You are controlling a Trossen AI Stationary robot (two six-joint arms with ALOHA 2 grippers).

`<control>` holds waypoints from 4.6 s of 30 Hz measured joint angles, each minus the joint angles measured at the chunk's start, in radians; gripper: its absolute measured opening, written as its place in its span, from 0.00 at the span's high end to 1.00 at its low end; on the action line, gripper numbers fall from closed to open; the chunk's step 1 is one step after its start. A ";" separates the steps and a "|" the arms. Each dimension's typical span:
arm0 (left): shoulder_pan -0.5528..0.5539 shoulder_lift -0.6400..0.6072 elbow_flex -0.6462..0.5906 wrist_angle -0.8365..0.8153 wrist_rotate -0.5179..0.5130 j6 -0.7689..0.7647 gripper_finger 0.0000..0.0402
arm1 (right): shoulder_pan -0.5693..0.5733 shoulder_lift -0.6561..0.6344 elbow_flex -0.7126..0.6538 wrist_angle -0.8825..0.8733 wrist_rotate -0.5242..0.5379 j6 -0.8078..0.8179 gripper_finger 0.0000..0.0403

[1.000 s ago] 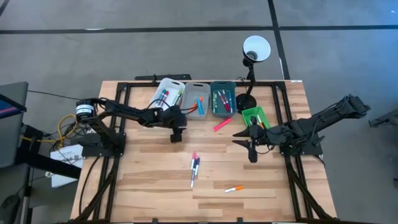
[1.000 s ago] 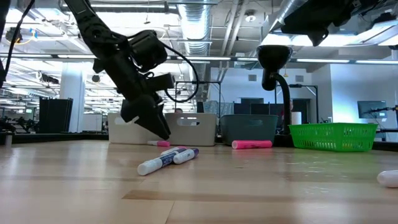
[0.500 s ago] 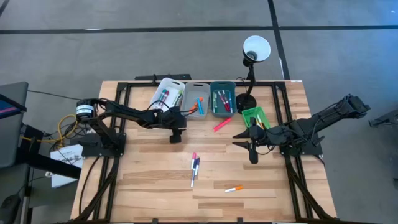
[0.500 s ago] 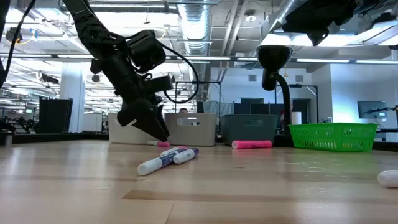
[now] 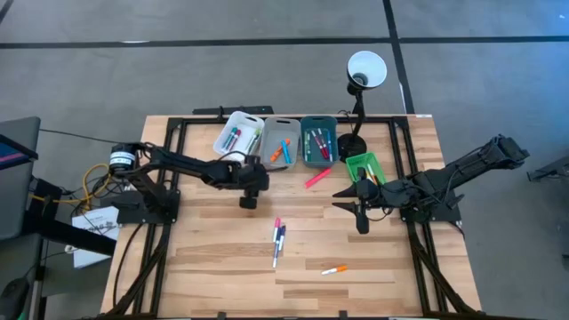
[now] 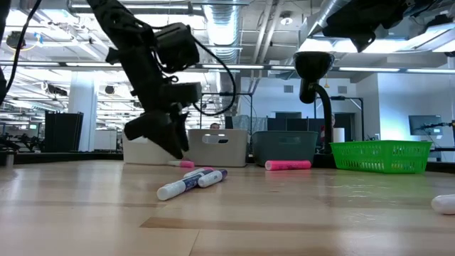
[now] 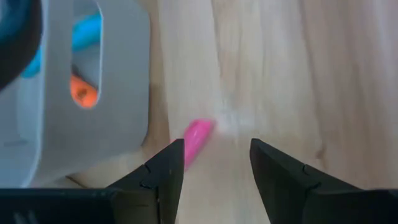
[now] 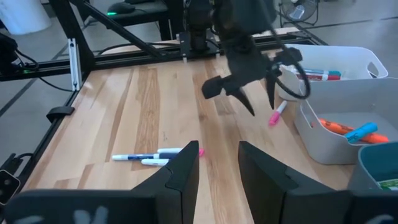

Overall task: Pick & Place Markers
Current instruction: Put the pink highlighter pen into the green bin

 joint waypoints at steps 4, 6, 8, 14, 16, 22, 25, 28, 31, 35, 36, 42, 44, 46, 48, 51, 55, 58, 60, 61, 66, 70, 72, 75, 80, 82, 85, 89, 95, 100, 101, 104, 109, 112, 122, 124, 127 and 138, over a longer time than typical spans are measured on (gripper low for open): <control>0.048 0.000 0.024 0.013 0.022 0.007 0.56 | 0.000 0.000 0.000 0.004 0.000 -0.029 0.75; 0.067 -0.001 0.022 0.004 0.025 0.007 0.57 | 0.000 0.000 0.000 0.004 0.001 -0.048 0.75; 0.082 0.000 0.021 0.000 0.039 0.006 0.59 | 0.000 0.000 0.000 0.004 0.001 -0.052 0.75; 0.121 0.003 0.021 0.005 0.074 0.003 0.67 | 0.000 0.000 0.000 0.004 0.001 -0.053 0.75; 0.128 0.003 0.021 0.007 0.081 0.001 0.70 | 0.000 0.000 0.000 0.004 0.001 -0.053 0.75; 0.129 0.003 0.021 0.007 0.104 -0.001 0.79 | 0.000 0.000 0.000 0.004 0.001 -0.053 0.75; 0.130 0.003 0.021 0.008 0.103 -0.001 0.86 | 0.000 0.000 0.000 0.004 0.001 -0.052 0.75; 0.130 0.013 0.018 0.016 0.102 -0.001 0.93 | 0.000 0.000 0.000 0.004 0.001 -0.052 0.75; 0.134 0.033 0.005 0.010 0.083 -0.001 0.98 | 0.000 0.000 0.000 0.004 0.001 -0.052 0.75; 0.135 0.079 0.005 0.033 0.031 -0.001 0.98 | 0.000 -0.001 0.000 0.007 -0.002 -0.052 0.75; 0.135 0.089 0.005 0.039 0.021 -0.001 0.98 | 0.000 -0.001 0.000 0.007 -0.008 -0.052 0.75; 0.108 0.094 0.007 0.042 -0.004 -0.001 0.98 | 0.000 -0.001 0.000 0.007 -0.023 -0.053 0.75; 0.083 0.078 0.005 0.040 -0.052 0.001 0.98 | 0.000 -0.001 0.000 0.007 -0.024 -0.053 0.75; 0.060 0.054 0.005 0.048 -0.138 0.011 0.99 | 0.000 -0.001 0.000 0.007 -0.024 -0.053 0.75; 0.060 0.045 0.007 0.065 -0.173 0.035 0.99 | 0.000 -0.001 0.000 0.007 -0.025 -0.053 0.75; 0.081 0.058 0.006 0.096 -0.185 0.041 0.99 | 0.000 -0.001 0.000 0.007 -0.027 -0.052 0.75; 0.116 0.101 0.006 0.151 -0.181 0.044 0.99 | 0.000 -0.001 0.000 0.007 -0.027 -0.052 0.75; 0.134 0.135 0.006 0.159 -0.185 0.044 0.99 | 0.000 -0.001 0.000 0.012 -0.027 -0.052 0.75; 0.132 0.156 0.006 0.159 -0.184 0.045 0.99 | 0.000 -0.001 0.000 0.011 -0.027 -0.052 0.75; 0.128 0.160 0.007 0.160 -0.179 0.046 0.99 | 0.000 -0.001 0.000 0.011 -0.027 -0.052 0.75; 0.089 0.158 0.008 0.161 -0.164 0.062 0.99 | 0.000 -0.001 0.000 0.011 -0.027 -0.052 0.75; 0.020 0.106 0.006 0.150 -0.085 0.014 0.99 | 0.000 -0.001 0.000 0.011 -0.027 -0.052 0.75; -0.013 0.085 0.006 0.150 -0.056 -0.020 0.99 | 0.000 -0.001 0.000 0.010 -0.027 -0.052 0.75; -0.067 0.074 0.006 0.144 -0.073 -0.049 0.99 | 0.000 0.000 0.000 0.011 -0.027 -0.052 0.75; -0.124 0.016 0.006 0.144 -0.160 -0.192 0.99 | 0.000 0.033 0.000 0.020 -0.016 -0.037 0.75; -0.147 -0.034 0.006 0.141 -0.136 -0.235 0.98 | 0.000 0.070 0.000 0.045 -0.015 -0.047 0.75; -0.166 -0.112 0.006 0.110 -0.030 -0.253 0.96 | 0.000 0.140 0.000 0.109 -0.016 -0.076 0.75; -0.164 -0.156 0.006 0.070 0.067 -0.256 0.86 | -0.006 0.238 0.000 0.218 -0.018 -0.096 0.74; -0.134 -0.045 0.006 0.069 0.093 -0.131 0.63 | -0.043 0.312 0.029 0.249 -0.019 -0.111 0.67; -0.099 0.069 0.005 0.075 0.112 -0.026 0.49 | -0.053 0.311 0.052 0.251 -0.019 -0.096 0.60; -0.090 0.078 0.006 0.080 0.119 -0.020 0.47 | -0.052 0.307 0.052 0.250 -0.020 -0.096 0.59; -0.067 0.088 0.009 0.090 0.131 -0.012 0.44 | -0.051 0.306 0.053 0.248 -0.020 -0.097 0.57; -0.004 0.090 0.008 0.092 0.273 -0.012 0.45 | -0.051 0.307 0.053 0.227 -0.020 -0.104 0.56; 0.037 0.093 0.007 0.090 0.348 -0.033 0.51 | -0.051 0.307 0.053 0.227 -0.021 -0.104 0.56; 0.054 0.093 0.006 0.083 0.347 -0.109 0.86 | -0.051 0.315 0.052 0.225 -0.021 -0.104 0.60; 0.050 0.093 0.006 0.086 0.342 -0.130 0.91 | -0.056 0.330 0.053 0.236 -0.020 -0.104 0.60; 0.044 0.093 0.006 0.093 0.333 -0.152 0.92 | -0.067 0.370 0.053 0.251 -0.018 -0.103 0.61; -0.047 0.096 0.005 0.263 0.276 -0.182 0.89 | -0.205 0.668 0.054 0.442 -0.092 -0.095 0.59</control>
